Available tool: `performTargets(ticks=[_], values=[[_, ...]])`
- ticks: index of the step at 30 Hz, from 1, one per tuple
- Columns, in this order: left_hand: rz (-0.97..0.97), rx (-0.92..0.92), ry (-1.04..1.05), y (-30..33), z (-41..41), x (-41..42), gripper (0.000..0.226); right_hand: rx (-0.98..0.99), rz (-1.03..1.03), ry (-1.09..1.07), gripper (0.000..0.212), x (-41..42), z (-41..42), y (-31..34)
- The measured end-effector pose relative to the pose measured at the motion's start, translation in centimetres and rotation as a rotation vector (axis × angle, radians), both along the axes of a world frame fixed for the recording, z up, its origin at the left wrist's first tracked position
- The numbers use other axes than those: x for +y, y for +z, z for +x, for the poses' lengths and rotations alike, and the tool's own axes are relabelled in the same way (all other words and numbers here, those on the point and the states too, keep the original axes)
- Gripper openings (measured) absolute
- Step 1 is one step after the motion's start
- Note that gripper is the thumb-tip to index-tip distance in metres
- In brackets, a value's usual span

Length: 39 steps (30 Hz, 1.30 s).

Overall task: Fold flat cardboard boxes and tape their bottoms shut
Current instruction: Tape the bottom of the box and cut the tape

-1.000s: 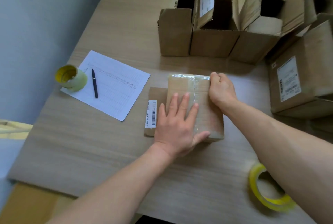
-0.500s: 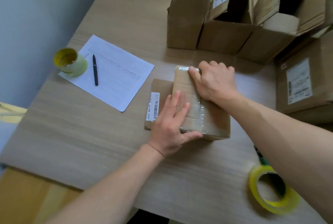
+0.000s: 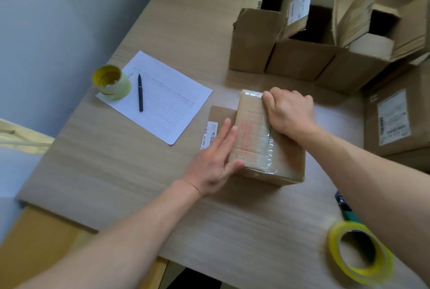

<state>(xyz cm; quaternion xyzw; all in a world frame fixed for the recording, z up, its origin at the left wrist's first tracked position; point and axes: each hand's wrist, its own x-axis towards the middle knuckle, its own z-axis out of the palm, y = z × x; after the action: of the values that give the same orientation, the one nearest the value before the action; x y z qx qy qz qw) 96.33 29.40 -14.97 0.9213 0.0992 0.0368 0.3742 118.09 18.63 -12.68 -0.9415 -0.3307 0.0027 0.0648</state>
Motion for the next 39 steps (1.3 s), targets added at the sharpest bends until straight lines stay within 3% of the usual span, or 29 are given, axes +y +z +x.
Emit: performTargets(ticks=[3,5,7,9,11,13,15,18,22,25,27,29,33,39], values=[[-0.346,0.039,0.382,-0.7,0.1,-4.2,0.074,0.091,0.267,-0.084,0.033,-0.4,-0.4,0.2],[-0.394,0.022,0.517,-0.6,0.8,-5.2,0.068,0.172,0.487,-0.2,0.027,-1.0,-0.3,0.4],[-0.38,0.035,0.506,-0.8,0.7,-4.9,0.06,0.225,0.543,-0.294,0.03,-1.9,-0.1,0.8],[-0.368,0.073,0.444,-0.8,0.3,-4.3,0.057,0.158,0.435,-0.289,0.038,-2.8,-0.8,1.2],[-0.324,0.105,0.427,-0.7,0.3,-4.2,0.056,-0.021,0.214,-0.027,0.049,-3.0,-3.0,1.3],[-0.274,0.116,0.454,-0.8,0.6,-4.2,0.057,-0.016,0.029,0.258,0.06,-2.1,-5.1,1.1],[-0.261,0.123,0.469,-0.7,0.9,-4.3,0.057,0.045,-0.081,0.322,0.069,-1.3,-5.6,0.8],[-0.29,0.139,0.513,-0.6,1.0,-4.9,0.055,0.047,-0.104,0.253,0.074,-1.3,-4.0,0.4],[-0.283,0.151,0.58,0.2,1.5,-5.6,0.048,0.109,-0.039,-0.027,0.065,-1.8,-1.9,0.8],[-0.288,0.189,0.567,1.1,1.4,-5.1,0.049,0.287,0.177,-0.313,0.056,-2.6,-1.4,1.1],[-0.224,0.141,0.528,2.5,2.1,-4.1,0.064,0.418,0.334,-0.446,0.055,-3.7,-1.6,0.6],[-0.111,0.054,0.398,3.6,5.4,-2.5,0.075,0.452,0.366,-0.423,0.051,-4.5,-2.0,0.0],[0.03,0.239,0.135,4.4,11.4,-1.2,0.076,0.453,0.381,-0.39,0.043,-4.6,-2.0,-0.5],[-0.057,0.182,0.265,2.2,11.9,-1.0,0.072,0.53,0.552,-0.498,0.054,-4.9,-2.2,-1.0]])
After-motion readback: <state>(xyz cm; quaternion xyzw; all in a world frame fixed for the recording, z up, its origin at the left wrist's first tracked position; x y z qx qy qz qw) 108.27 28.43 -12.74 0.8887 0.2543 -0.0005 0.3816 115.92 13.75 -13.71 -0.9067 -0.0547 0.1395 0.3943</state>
